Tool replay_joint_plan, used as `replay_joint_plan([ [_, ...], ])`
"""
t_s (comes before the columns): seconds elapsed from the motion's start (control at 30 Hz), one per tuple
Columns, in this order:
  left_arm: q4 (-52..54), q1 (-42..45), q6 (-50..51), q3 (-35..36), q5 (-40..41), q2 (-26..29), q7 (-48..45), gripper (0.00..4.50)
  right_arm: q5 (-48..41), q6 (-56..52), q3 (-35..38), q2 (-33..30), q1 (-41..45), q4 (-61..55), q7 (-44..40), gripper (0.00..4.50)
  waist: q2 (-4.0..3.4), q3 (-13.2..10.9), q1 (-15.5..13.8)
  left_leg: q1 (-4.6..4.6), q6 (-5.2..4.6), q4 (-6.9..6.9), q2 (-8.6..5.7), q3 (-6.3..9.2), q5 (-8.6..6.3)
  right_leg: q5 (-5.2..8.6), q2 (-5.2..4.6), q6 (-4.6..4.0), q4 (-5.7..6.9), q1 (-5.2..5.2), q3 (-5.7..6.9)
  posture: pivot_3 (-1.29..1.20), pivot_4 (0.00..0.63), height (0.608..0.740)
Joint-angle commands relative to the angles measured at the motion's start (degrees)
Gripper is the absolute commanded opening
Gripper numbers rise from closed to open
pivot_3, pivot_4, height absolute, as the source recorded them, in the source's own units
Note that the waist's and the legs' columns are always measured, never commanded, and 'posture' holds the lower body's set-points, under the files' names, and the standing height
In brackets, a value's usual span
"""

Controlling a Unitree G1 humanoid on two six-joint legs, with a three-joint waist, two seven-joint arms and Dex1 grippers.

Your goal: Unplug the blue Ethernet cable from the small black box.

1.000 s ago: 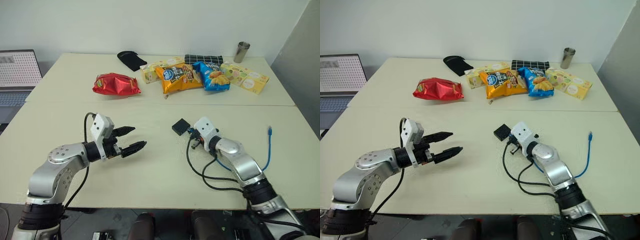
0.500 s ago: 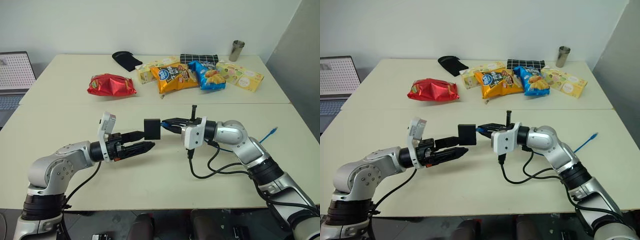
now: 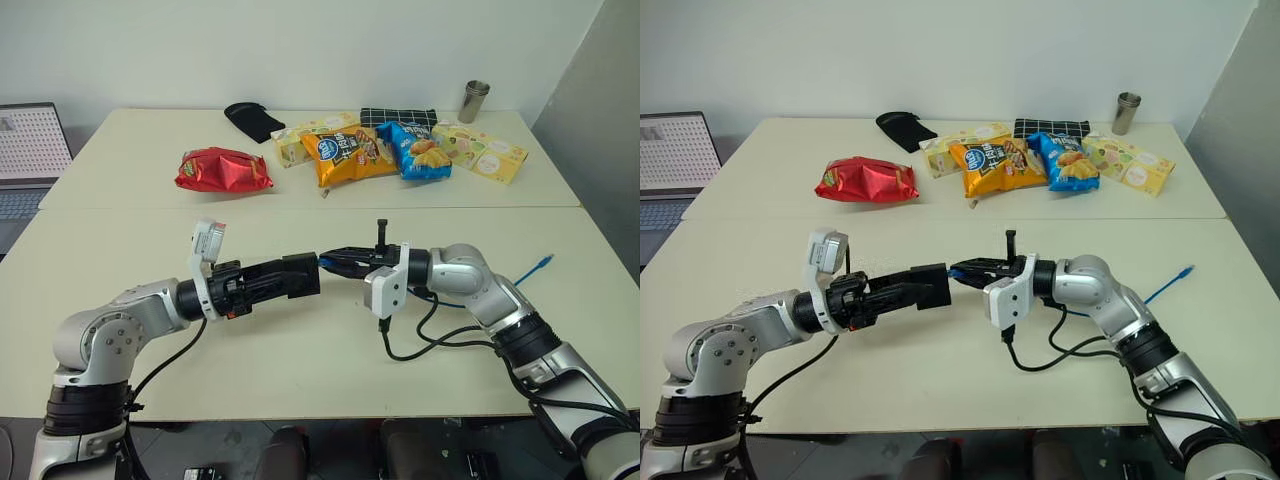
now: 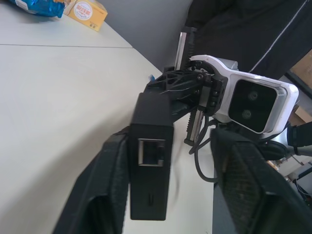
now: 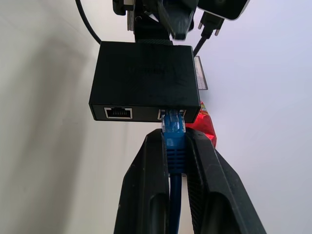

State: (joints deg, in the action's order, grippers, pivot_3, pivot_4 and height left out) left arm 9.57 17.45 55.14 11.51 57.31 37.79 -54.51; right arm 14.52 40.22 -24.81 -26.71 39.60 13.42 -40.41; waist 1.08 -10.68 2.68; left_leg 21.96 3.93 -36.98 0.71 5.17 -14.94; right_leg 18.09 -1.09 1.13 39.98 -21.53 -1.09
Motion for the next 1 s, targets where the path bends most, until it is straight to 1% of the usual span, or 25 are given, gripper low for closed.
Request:
replay_joint_plan([
  [0.03, 0.5, 0.6, -0.1, 0.4, 0.7, 0.6, -1.6, 1.7, -0.1, 1.7, 1.7, 0.1, 1.7, 0.3, 1.0, 0.17, 0.0, 0.0, 0.0, 0.0, 0.0, 0.0, 0.0, 0.0, 0.0, 0.0, 0.0, 0.0, 0.0, 0.0, 0.0, 0.0, 0.15, 0.74],
  [0.17, 0.0, 0.8, -0.8, -0.5, -0.2, 0.1, -1.7, 0.88, 0.1, 2.1, 1.6, 0.5, 2.3, 0.9, 1.4, 0.17, 0.0, 0.0, 0.0, 0.0, 0.0, 0.0, 0.0, 0.0, 0.0, 0.0, 0.0, 0.0, 0.0, 0.0, -0.01, 0.0, 0.15, 0.74],
  [0.23, -0.2, 0.9, -1.2, -0.9, -0.8, 0.0, -1.7, 0.79, 0.4, 2.5, 1.6, 0.5, 2.4, 1.0, 1.6, 0.17, 0.0, 0.0, 0.0, 0.0, 0.0, 0.0, 0.0, 0.01, 0.0, 0.0, 0.0, 0.0, 0.0, 0.0, 0.0, 0.0, 0.15, 0.74],
  [0.4, -0.2, 0.6, -2.2, -1.9, -2.3, 0.2, -2.4, 0.78, 1.3, 3.6, 1.0, -0.2, 2.3, 0.4, 0.7, 0.17, 0.0, 0.0, 0.0, 0.0, 0.0, 0.0, 0.0, 0.0, 0.0, 0.0, 0.0, 0.0, 0.0, 0.0, -0.01, 0.0, 0.15, 0.74],
  [0.43, -0.2, 0.5, -2.4, -2.2, -2.7, 0.3, -2.8, 0.78, 1.2, 3.7, 0.9, -0.5, 2.2, 0.0, 0.2, 0.73, 0.0, 0.0, -0.1, 0.0, 0.0, 0.0, 0.0, 0.0, 0.0, 0.0, 0.0, 0.0, 0.0, 0.0, 0.0, 0.0, 0.15, 0.74],
  [0.47, -0.4, 0.6, -2.6, -2.6, -3.1, 0.4, -3.2, 0.78, 0.8, 3.6, 0.8, -1.0, 2.0, -0.5, -0.6, 0.88, 0.0, 0.0, -0.1, 0.0, 0.0, 0.0, 0.0, 0.0, 0.0, 0.0, 0.0, 0.0, 0.0, 0.0, -0.01, 0.0, 0.15, 0.74],
  [0.5, -0.5, 0.7, -2.7, -2.8, -3.4, 0.5, -3.6, 0.78, 0.4, 3.5, 0.7, -1.4, 1.8, -0.9, -1.2, 0.93, 0.0, 0.0, -0.1, 0.0, 0.0, 0.0, 0.0, 0.0, 0.0, 0.0, 0.0, 0.0, 0.0, 0.0, -0.01, 0.0, 0.15, 0.74],
  [0.53, -0.7, 0.9, -3.0, -3.2, -3.8, 0.7, -4.2, 0.78, 0.1, 3.2, 0.6, -1.9, 1.7, -1.4, -2.0, 1.2, 0.0, 0.0, -0.2, 0.0, 0.0, 0.0, 0.0, -0.01, 0.0, 0.0, 0.0, 0.0, 0.0, 0.0, -0.01, 0.0, 0.15, 0.74],
  [0.57, -0.9, 1.1, -3.3, -3.7, -4.4, 0.8, -4.8, 0.78, -0.4, 2.9, 0.6, -2.5, 1.6, -2.0, -3.0, 1.38, 0.0, 0.0, -0.2, 0.0, 0.0, 0.0, -0.01, -0.01, 0.0, 0.0, 0.0, 0.0, 0.0, 0.0, -0.01, 0.0, 0.15, 0.74],
  [0.6, -1.1, 1.5, -3.7, -4.3, -4.9, 0.8, -5.4, 0.78, -1.6, 2.1, 0.4, -3.6, 1.3, -3.0, -4.8, 1.67, 0.0, 0.0, -0.3, 0.01, 0.0, 0.0, -0.01, 0.0, 0.0, 0.0, 0.0, 0.0, 0.0, 0.0, 0.0, 0.0, 0.15, 0.74],
  [0.7, -2.0, 2.6, -6.0, -6.1, -7.4, 0.5, -7.2, 0.78, -5.8, -1.7, 0.6, -7.1, -0.4, -6.5, -10.2, 2.33, 0.0, 0.0, -0.6, 0.01, 0.0, 0.0, -0.01, 0.0, 0.0, 0.0, 0.0, 0.0, 0.0, 0.0, 0.0, 0.0, 0.15, 0.74],
  [0.73, -2.4, 2.8, -7.1, -6.7, -8.4, 0.4, -7.9, 0.78, -7.3, -3.8, 0.8, -8.0, -1.2, -7.9, -11.7, 2.56, 0.0, 0.0, -0.7, 0.01, -0.01, 0.0, -0.02, 0.0, 0.0, 0.0, 0.0, 0.0, -0.01, 0.02, 0.01, 0.0, 0.15, 0.74],
  [0.8, -3.5, 3.5, -10.7, -8.3, -11.3, 0.1, -9.4, 0.78, -12.1, -10.7, 1.6, -10.7, -3.4, -12.1, -15.7, 2.56, 0.0, 0.0, -0.9, 0.0, -0.01, 0.0, -0.02, 0.0, -0.01, 0.0, 0.0, 0.0, -0.02, 0.03, 0.01, 0.0, 0.15, 0.74],
  [0.87, -4.7, 4.1, -14.3, -9.5, -13.9, -0.4, -10.8, 0.78, -18.0, -20.6, 2.9, -13.0, -5.9, -17.3, -18.9, 2.56, 0.0, 0.0, -0.9, 0.02, -0.01, 0.0, -0.01, 0.01, -0.01, 0.0, 0.0, 0.0, -0.04, 0.03, 0.01, 0.0, 0.15, 0.74],
  [0.97, -6.0, 4.4, -20.4, -10.7, -16.7, -1.6, -14.0, 0.78, -32.9, -43.9, 5.8, -15.5, -9.4, -27.7, -20.2, 2.56, -0.03, 0.0, -1.0, 0.02, -0.02, 0.01, 0.0, 0.03, -0.01, 0.0, -0.01, 0.0, -0.04, 0.04, 0.01, 0.0, 0.15, 0.74],
  [1.0, -6.2, 4.5, -21.7, -10.7, -17.0, -2.4, -14.4, 0.78, -39.9, -52.7, 7.3, -15.8, -9.8, -30.5, -18.9, 2.56, -0.03, 0.0, -1.0, 0.05, -0.02, 0.0, 0.01, 0.06, -0.01, 0.0, -0.04, 0.0, -0.06, 0.04, 0.01, 0.0, 0.15, 0.74],
])
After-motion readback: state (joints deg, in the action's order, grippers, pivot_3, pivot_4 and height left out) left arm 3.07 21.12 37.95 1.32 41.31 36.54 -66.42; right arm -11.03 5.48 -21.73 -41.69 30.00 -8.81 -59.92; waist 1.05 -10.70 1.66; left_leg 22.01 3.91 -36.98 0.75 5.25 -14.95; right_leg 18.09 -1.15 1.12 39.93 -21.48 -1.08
